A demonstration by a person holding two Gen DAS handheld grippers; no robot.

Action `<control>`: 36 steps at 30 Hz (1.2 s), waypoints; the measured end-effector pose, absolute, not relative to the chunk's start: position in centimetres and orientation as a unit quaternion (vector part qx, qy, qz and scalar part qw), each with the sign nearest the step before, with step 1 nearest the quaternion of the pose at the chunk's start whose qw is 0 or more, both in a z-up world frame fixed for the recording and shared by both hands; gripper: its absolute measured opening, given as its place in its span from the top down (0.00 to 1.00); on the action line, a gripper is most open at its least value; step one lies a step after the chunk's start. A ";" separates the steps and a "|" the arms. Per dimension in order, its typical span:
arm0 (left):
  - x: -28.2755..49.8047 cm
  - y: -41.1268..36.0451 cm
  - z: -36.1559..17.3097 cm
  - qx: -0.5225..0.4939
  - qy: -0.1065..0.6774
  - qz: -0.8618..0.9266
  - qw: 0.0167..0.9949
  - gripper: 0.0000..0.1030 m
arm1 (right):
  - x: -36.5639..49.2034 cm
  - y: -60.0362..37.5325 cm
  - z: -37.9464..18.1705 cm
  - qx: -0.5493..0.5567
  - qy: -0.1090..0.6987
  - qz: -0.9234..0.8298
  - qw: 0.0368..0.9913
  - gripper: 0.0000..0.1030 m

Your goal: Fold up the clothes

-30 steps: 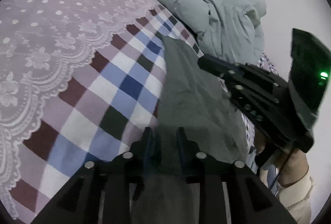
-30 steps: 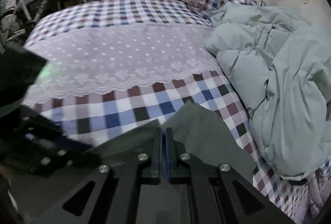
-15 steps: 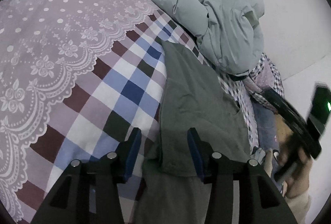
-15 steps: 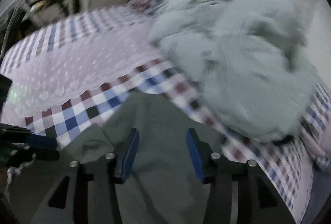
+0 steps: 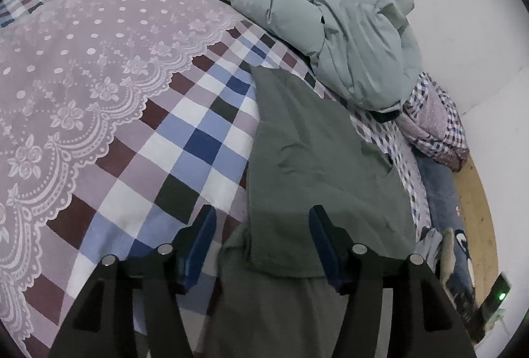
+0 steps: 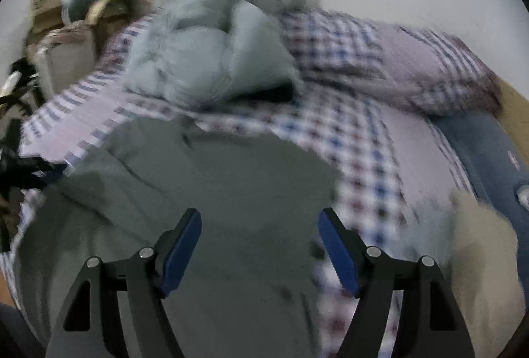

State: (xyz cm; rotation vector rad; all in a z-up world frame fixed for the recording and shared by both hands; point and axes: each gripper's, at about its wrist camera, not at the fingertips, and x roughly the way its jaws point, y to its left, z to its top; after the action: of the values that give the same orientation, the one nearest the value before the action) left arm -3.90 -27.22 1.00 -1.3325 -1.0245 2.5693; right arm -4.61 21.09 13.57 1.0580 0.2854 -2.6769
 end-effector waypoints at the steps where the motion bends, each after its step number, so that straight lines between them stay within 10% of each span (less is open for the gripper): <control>1: -3.8 -27.2 1.0 -0.433 -0.332 0.837 0.036 0.39 | -3.9 22.2 12.7 0.373 0.089 -0.916 0.114 0.25; 13: 0.1 -26.6 2.4 -0.389 -0.329 0.859 0.044 0.18 | 8.0 27.7 7.6 0.382 0.038 -0.922 0.047 0.25; 36: 21.4 -27.0 3.0 -0.331 -0.317 0.889 -0.013 0.17 | 20.6 18.3 8.7 0.288 0.031 -0.944 0.159 0.22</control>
State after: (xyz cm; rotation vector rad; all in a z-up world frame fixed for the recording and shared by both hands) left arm 21.37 -27.00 2.98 -1.0495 -1.0031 2.8152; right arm 20.60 18.32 8.70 0.8220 0.0893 -2.6980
